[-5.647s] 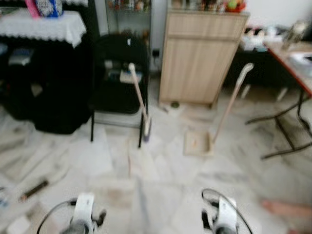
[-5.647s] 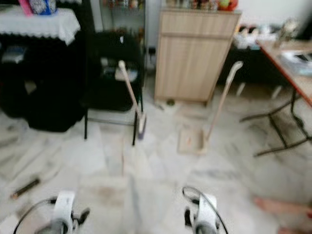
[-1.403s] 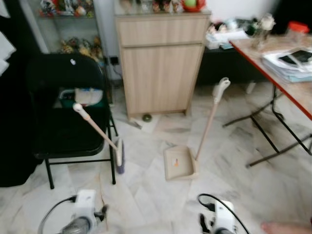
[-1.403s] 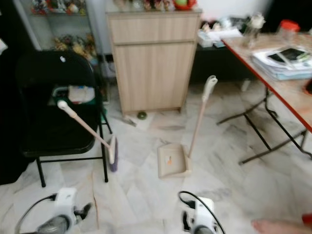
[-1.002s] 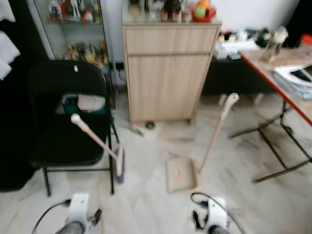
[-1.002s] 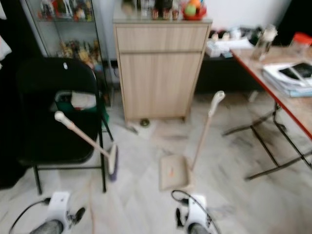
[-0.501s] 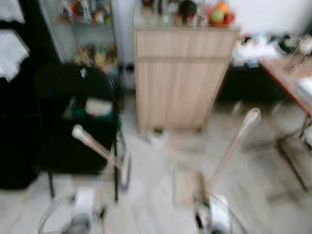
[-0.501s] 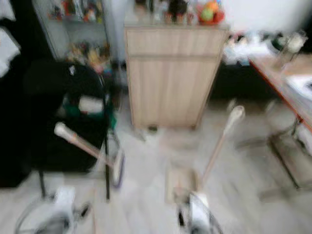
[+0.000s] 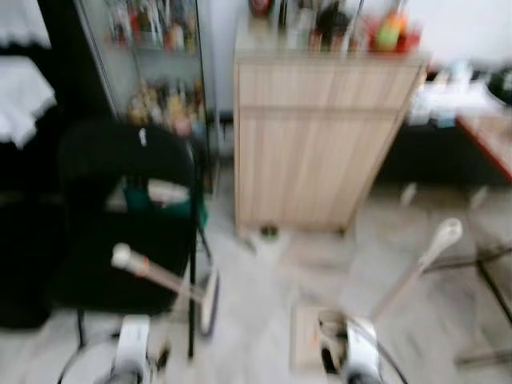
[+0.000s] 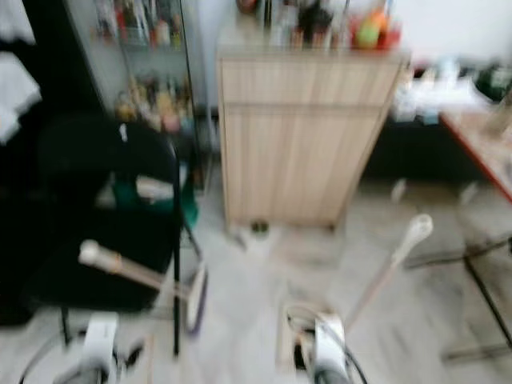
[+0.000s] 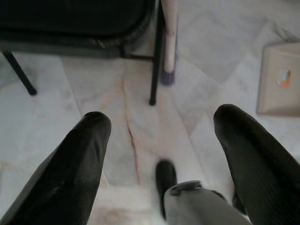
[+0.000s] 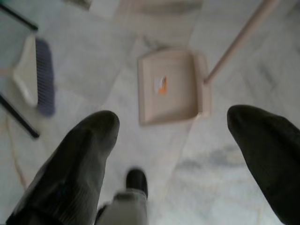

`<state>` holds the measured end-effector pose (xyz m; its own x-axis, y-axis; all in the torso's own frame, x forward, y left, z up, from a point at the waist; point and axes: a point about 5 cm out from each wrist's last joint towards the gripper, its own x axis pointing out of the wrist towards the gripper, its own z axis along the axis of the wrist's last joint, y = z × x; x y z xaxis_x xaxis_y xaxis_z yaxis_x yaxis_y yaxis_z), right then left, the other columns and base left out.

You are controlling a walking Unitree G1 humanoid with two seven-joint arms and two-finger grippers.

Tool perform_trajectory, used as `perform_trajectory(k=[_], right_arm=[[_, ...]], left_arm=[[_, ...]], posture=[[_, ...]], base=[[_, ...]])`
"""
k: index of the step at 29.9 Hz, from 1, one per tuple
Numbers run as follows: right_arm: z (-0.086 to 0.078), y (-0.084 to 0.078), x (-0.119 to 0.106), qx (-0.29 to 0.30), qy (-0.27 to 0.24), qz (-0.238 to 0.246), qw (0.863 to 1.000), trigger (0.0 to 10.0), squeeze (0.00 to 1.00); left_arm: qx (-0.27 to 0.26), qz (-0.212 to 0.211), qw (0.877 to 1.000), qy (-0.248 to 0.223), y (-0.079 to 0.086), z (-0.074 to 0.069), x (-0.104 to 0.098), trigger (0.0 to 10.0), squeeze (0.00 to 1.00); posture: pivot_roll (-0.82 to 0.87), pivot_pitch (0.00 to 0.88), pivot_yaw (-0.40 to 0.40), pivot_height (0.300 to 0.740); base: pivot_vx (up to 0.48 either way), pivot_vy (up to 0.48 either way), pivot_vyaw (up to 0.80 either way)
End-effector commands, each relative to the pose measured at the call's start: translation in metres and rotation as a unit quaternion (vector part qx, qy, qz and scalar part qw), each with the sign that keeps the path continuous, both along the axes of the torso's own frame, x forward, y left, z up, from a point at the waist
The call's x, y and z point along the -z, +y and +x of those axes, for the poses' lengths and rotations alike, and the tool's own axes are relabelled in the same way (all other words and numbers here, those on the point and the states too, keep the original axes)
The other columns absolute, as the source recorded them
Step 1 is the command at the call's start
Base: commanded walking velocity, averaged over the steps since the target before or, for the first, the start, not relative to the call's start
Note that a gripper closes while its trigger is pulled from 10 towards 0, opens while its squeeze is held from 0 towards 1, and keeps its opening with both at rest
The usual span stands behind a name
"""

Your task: Sweep floor

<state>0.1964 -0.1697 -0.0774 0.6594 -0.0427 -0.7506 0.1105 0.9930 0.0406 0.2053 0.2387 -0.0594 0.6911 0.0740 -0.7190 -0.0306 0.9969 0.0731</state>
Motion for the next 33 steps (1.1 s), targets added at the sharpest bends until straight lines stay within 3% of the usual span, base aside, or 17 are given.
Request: perform_trajectory(k=[1, 8, 22, 29, 33], right_arm=[[-0.003, 0.008, 0.003, -0.003, 0.007, 0.01, 1.0, 10.0, 0.0], [-0.002, 0.008, 0.002, 0.002, 0.003, 0.013, 1.0, 10.0, 0.0], [-0.003, 0.008, 0.002, 0.004, 0.003, 0.013, 1.0, 10.0, 0.0], [-0.003, 0.009, 0.002, 0.004, 0.003, 0.014, 1.0, 10.0, 0.0], [-0.003, 0.009, 0.002, 0.004, 0.003, 0.015, 1.0, 10.0, 0.0]], left_arm=[[-0.008, 0.004, 1.0, 0.017, 0.008, -0.008, 0.003, 10.0, 0.0], [-0.015, -0.004, 1.0, 0.019, 0.009, -0.008, 0.003, 10.0, 0.0], [-0.002, -0.018, 1.0, 0.023, -0.027, -0.006, 0.011, 10.0, 0.0], [0.002, -0.016, 1.0, 0.019, -0.031, -0.002, 0.01, 10.0, 0.0], [0.006, -0.013, 1.0, 0.015, -0.032, 0.0, 0.009, 10.0, 0.0]], posture=[[-0.03, 0.022, -0.059, 0.74], [-0.03, 0.022, -0.059, 0.74], [-0.03, 0.023, -0.057, 0.74], [-0.02, 0.025, -0.056, 0.74], [-0.02, 0.025, -0.056, 0.74]], base=[[0.0, 0.0, 0.0], [0.0, 0.0, 0.0], [0.0, 0.259, 0.0], [0.0, 0.418, 0.0], [0.0, 0.0, 0.0]])
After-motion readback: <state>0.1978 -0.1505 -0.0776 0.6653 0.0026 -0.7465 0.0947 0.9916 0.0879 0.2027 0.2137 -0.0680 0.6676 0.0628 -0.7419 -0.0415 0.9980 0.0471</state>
